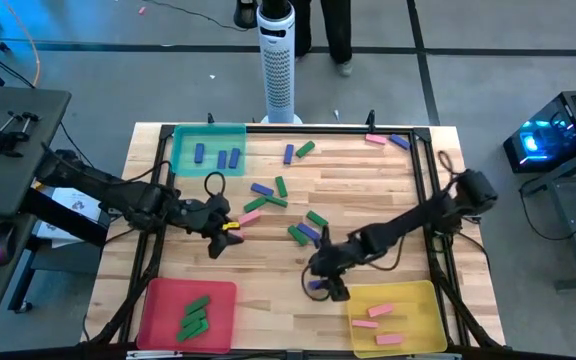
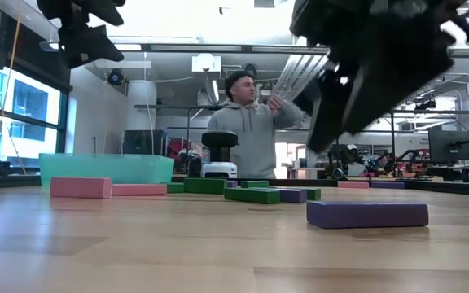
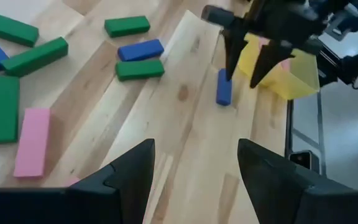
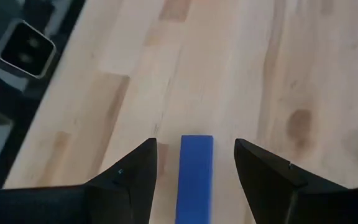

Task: Sort blocks
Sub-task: Put the blue block into the blue bin

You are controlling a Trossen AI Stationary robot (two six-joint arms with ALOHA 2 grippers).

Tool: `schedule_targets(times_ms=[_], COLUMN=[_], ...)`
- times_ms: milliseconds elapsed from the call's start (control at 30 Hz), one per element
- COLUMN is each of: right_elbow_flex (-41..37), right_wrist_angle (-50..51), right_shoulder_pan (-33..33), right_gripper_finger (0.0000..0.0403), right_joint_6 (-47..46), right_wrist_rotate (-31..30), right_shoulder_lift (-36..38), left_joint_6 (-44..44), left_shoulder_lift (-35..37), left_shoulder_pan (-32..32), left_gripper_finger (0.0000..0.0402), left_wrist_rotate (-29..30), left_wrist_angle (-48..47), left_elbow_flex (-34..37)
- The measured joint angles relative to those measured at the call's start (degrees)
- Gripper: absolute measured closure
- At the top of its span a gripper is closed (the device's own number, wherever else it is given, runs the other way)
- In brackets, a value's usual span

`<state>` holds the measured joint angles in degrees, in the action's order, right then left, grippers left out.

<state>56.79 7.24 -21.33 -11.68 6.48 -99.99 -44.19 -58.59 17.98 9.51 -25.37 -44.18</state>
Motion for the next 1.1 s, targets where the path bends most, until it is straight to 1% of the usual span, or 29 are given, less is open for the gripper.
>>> schedule_targets(times_ms=[133, 233, 467, 567, 667, 733, 767, 800, 867, 967, 1033, 1100], right_elbow_flex=[1.2, 1.6, 2.1, 2.1, 2.0, 1.8, 1.7, 1.5, 1.1, 1.5, 1.6, 1.5], right_wrist_angle=[0.3, 0.5, 4.7, 5.4, 5.7, 5.9, 5.5, 5.4, 5.2, 0.4, -4.1, -9.9], right_shoulder_pan=[-0.7, -1.1, -2.8, -3.4, -2.6, -1.8, -1.3, -0.8, 0.5, 2.0, 3.3, 4.9], right_gripper_finger=[0.0209, 0.0210, 0.0215, 0.0248, 0.0313, 0.0351, 0.0352, 0.0352, 0.0352, 0.0352, 0.0352, 0.0352], right_joint_6=[0.1, 0.1, -0.3, -0.5, -4.4, -8.0, -10.0, -11.6, -15.2, -18.3, -17.3, -13.8], right_wrist_rotate=[-0.3, -0.8, -9.9, -12.1, -12.2, -12.3, -12.4, -13.8, -19.4, -28.5, -32.2, -35.5], right_shoulder_lift=[-4.6, -6.7, -9.1, -9.6, -9.4, -8.5, -7.8, -6.8, -4.0, 3.1, 7.4, 10.9], left_joint_6=[0.2, 0.3, 2.5, 3.4, 3.4, 3.6, 4.0, 4.6, 6.6, 11.0, 14.2, 17.1], left_shoulder_lift=[0.0, 0.0, 0.0, 0.0, 0.0, 0.0, 0.0, 0.0, 0.0, 0.0, 0.0, 0.0], left_shoulder_pan=[-0.1, -0.1, -0.1, -0.2, -0.7, -1.2, -1.5, -1.8, -2.3, -3.1, -4.0, -5.4], left_gripper_finger=[0.0187, 0.0186, 0.0186, 0.0186, 0.0187, 0.0187, 0.0186, 0.0186, 0.0186, 0.0186, 0.0186, 0.0186], left_wrist_rotate=[-0.4, -0.4, -0.1, 0.4, 0.7, 0.2, -0.5, -1.3, -2.6, -4.5, -5.1, -5.4], left_wrist_angle=[0.0, -0.1, 0.0, -0.1, 0.0, 0.0, 0.2, 0.5, 2.5, 6.7, 9.9, 13.9], left_elbow_flex=[0.0, 0.0, 0.0, 0.0, 0.0, 0.0, 0.0, 0.0, 0.0, 0.0, 0.0, 0.0])
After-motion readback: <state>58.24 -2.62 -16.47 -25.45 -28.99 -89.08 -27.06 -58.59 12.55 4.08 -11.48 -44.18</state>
